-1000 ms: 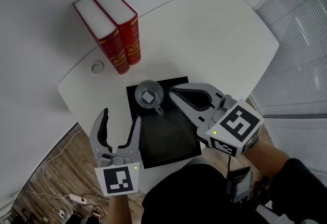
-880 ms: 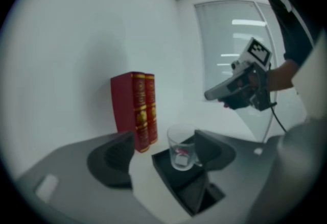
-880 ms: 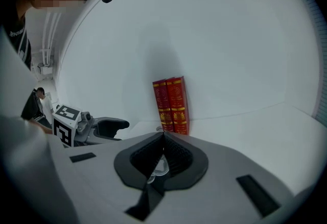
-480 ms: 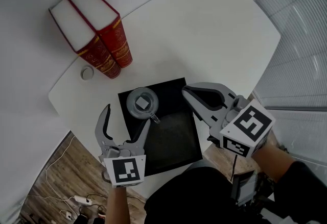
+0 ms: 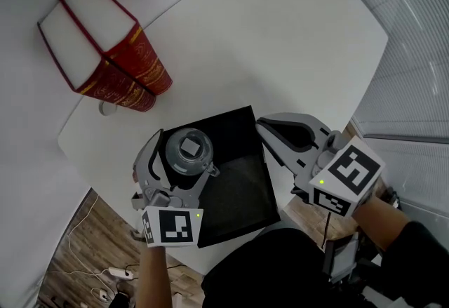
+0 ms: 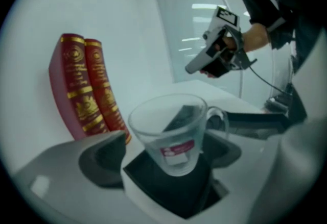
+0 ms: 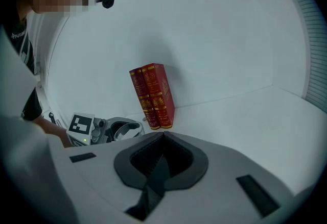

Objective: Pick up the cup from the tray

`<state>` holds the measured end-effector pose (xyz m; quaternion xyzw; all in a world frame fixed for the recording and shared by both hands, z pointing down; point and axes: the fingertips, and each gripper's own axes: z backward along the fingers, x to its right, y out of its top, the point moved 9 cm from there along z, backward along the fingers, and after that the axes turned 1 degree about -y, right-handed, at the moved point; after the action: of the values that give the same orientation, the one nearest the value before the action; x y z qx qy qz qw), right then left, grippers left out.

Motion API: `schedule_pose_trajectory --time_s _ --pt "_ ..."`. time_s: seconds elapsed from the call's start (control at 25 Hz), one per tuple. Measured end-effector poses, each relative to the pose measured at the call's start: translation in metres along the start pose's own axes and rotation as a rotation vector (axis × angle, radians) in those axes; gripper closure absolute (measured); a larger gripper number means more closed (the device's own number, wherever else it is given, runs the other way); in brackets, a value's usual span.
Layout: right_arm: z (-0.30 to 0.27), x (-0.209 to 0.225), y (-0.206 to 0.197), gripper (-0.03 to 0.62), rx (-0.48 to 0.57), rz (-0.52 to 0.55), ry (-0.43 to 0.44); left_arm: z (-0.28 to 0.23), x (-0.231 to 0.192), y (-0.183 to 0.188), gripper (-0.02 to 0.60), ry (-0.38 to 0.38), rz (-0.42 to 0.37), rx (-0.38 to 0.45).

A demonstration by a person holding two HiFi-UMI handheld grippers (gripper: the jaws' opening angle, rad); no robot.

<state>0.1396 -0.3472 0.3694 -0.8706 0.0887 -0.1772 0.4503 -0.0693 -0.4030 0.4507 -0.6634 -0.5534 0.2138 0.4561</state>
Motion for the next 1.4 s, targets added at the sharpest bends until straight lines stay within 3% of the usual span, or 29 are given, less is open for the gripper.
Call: schedule_pose_trajectory --time_s 0.24,0.48,0.64,0.88,0.96,1.16,1.4 --pt "-0.002 0.009 -0.008 0.58 -0.003 -0.033 -0.002 -0.018 0.001 0.009 0.113 -0.116 -0.118 0.005" --pt "0.002 0.011 -0.021 0.58 -0.001 -0.072 -0.002 -0.025 -0.005 0.009 0.12 -0.208 -0.082 0.0" --pt "0.005 0.01 -0.027 0.58 0.001 -0.087 0.001 -0.027 -0.008 0.009 0.151 -0.262 -0.072 0.041" --pt "0.009 0.005 -0.031 0.58 0.009 -0.087 0.013 -0.023 -0.007 0.01 0.178 -0.297 -0.03 0.083" --pt "0.011 0.003 -0.03 0.58 0.015 -0.084 0.015 -0.019 -0.008 0.014 0.178 -0.3 0.022 0.121" --pt "0.016 -0.002 -0.024 0.58 0.028 -0.074 0.018 0.003 -0.015 0.03 0.179 -0.247 0.256 0.203" --pt "0.025 -0.014 -0.014 0.58 0.087 -0.039 0.049 0.044 -0.011 0.053 0.178 -0.084 0.291 0.238"
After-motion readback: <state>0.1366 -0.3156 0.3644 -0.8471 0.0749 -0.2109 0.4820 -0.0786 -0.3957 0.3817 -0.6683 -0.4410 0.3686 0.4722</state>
